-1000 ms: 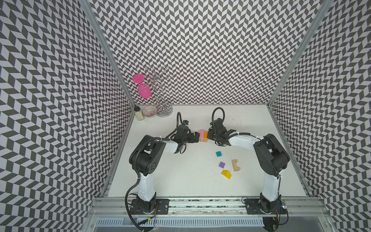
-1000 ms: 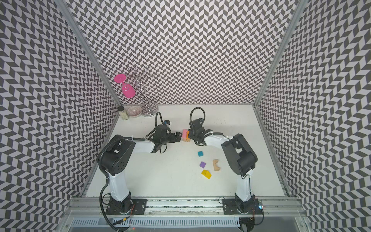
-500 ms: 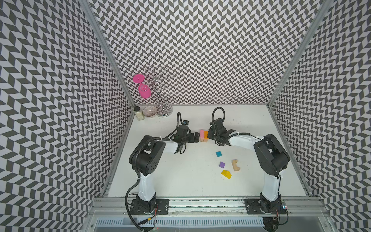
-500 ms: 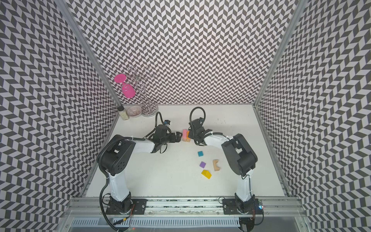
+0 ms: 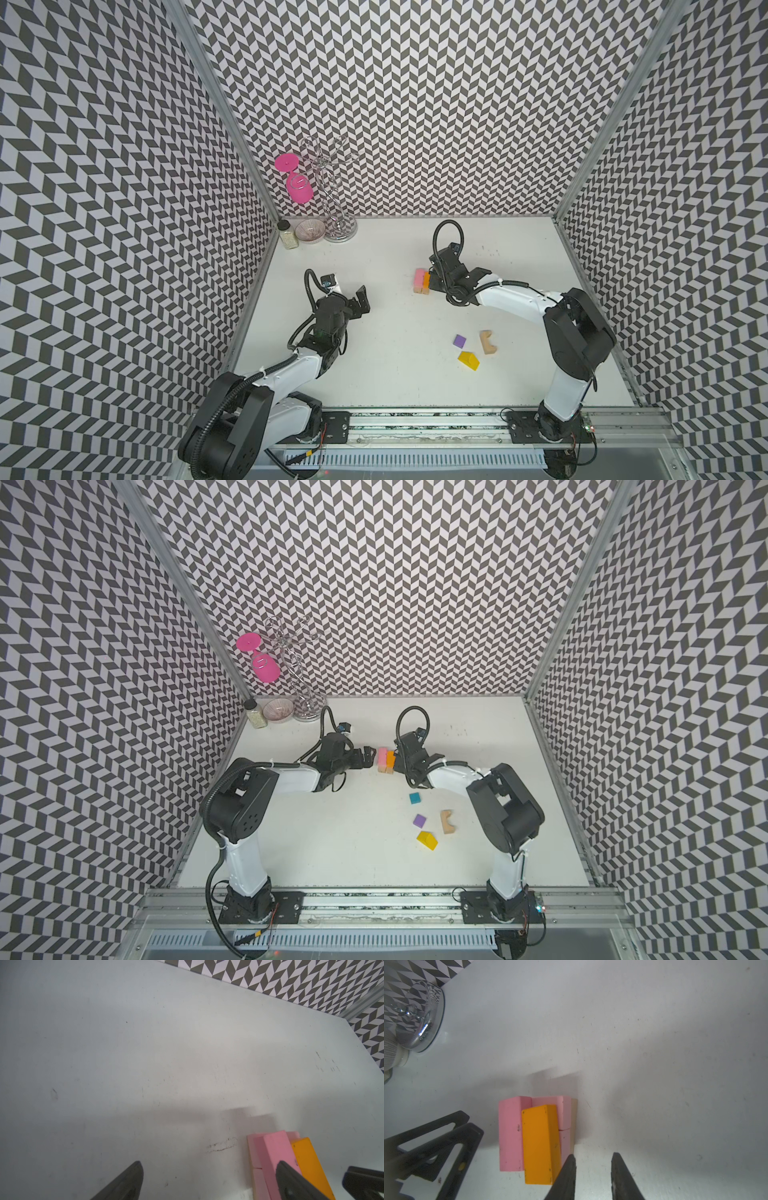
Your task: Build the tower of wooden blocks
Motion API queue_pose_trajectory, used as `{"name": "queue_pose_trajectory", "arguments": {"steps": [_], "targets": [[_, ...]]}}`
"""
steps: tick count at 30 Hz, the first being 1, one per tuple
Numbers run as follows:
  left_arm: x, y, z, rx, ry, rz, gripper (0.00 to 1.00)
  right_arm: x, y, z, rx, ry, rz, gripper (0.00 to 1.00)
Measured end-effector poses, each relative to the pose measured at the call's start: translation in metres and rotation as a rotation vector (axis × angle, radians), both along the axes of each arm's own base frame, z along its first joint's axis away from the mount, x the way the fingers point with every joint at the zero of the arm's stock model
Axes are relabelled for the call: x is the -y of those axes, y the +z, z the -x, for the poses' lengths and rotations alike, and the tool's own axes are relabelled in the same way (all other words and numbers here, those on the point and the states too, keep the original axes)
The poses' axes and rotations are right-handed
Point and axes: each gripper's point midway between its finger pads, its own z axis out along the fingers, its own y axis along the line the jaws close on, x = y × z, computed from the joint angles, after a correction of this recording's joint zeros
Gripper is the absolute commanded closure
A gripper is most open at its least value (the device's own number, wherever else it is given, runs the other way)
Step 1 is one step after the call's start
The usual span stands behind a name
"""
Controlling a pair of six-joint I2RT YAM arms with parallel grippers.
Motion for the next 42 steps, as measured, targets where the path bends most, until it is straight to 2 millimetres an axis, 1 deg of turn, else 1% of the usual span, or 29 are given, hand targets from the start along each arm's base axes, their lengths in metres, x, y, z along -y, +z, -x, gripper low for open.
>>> {"name": "queue_pose_trajectory", "arguments": {"steps": [4,11,14,25,36,42], "targets": [[-0.004,0.0,-0.005,0.001,0.02,-0.01,0.0,-0.002,-0.001,0.0,-0.001,0.01,-0.001,0.71],[-0.004,-0.014,-0.01,-0.031,0.029,-0.033,0.0,-0.008,-0.017,0.001,-0.035,0.031,0.004,0.71],[-0.003,-0.017,-0.011,-0.037,0.029,-0.036,0.0,-0.011,-0.02,0.002,-0.044,0.039,0.004,0.71],[0.005,-0.018,-0.017,-0.033,0.018,-0.032,0.0,-0.027,-0.01,0.002,-0.023,0.069,-0.014,0.71],[0.007,-0.019,-0.016,-0.034,0.01,-0.033,0.0,-0.024,-0.01,0.0,-0.014,0.054,0.004,0.71],[0.013,-0.019,-0.012,-0.034,-0.003,-0.032,0.0,-0.022,-0.009,0.0,-0.009,0.046,0.01,0.71]]}}
